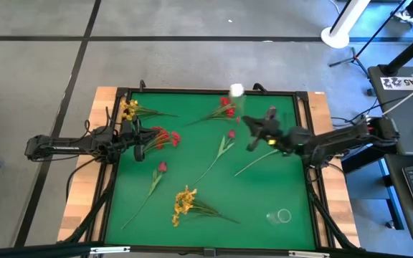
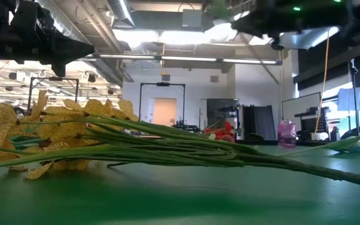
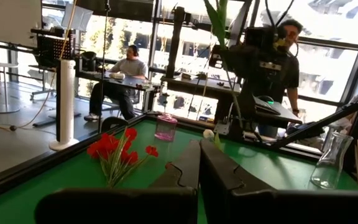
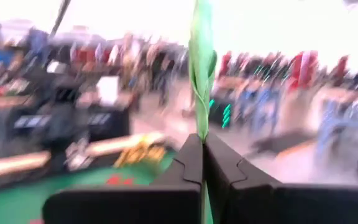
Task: Sort flowers into vase by color
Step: Put the left white tulip into the purple vase
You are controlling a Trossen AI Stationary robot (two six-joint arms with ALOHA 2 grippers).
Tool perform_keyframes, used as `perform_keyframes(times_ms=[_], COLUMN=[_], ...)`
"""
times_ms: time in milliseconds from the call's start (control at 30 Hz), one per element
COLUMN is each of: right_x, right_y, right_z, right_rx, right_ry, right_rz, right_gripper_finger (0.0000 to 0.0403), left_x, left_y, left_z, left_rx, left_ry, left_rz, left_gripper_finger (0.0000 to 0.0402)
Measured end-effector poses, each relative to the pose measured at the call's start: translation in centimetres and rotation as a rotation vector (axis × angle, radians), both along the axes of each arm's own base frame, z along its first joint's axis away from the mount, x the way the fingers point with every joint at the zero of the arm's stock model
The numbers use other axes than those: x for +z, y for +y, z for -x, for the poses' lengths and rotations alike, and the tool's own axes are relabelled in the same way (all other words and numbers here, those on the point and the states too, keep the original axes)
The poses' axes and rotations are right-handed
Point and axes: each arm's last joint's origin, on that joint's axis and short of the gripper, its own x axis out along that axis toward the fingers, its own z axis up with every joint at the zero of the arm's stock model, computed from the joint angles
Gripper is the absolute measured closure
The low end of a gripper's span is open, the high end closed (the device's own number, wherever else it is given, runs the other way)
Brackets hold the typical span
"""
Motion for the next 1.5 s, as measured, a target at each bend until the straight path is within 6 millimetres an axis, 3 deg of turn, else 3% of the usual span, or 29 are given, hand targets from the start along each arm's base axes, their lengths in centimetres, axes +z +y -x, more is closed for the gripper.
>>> perform_keyframes(times_ms=[100,233,700,1133,1500], right_x=[-0.8,-2.0,-2.8,-4.6,-4.5], right_y=[-0.9,-2.8,-9.8,-14.2,-15.9], right_z=[2.7,5.0,8.2,10.2,11.0], right_rx=[-0.072,-0.222,-0.655,-0.645,-0.556], right_ry=[-0.077,-0.107,-0.053,-0.012,-0.044], right_rz=[0.096,0.142,0.152,0.069,0.085], right_gripper_finger=[0.0402,0.0402,0.0403,0.0403,0.0403], left_x=[0.0,0.0,0.0,0.0,0.0], left_y=[0.0,0.0,0.0,0.0,0.0], left_z=[0.0,0.0,0.0,0.0,0.0], left_rx=[0.000,0.001,0.000,0.000,0.000], left_ry=[0.000,0.000,0.000,0.000,0.000], left_rz=[0.000,0.000,0.000,0.000,0.000], left_gripper_finger=[0.0401,0.0401,0.0401,0.0401,0.0401])
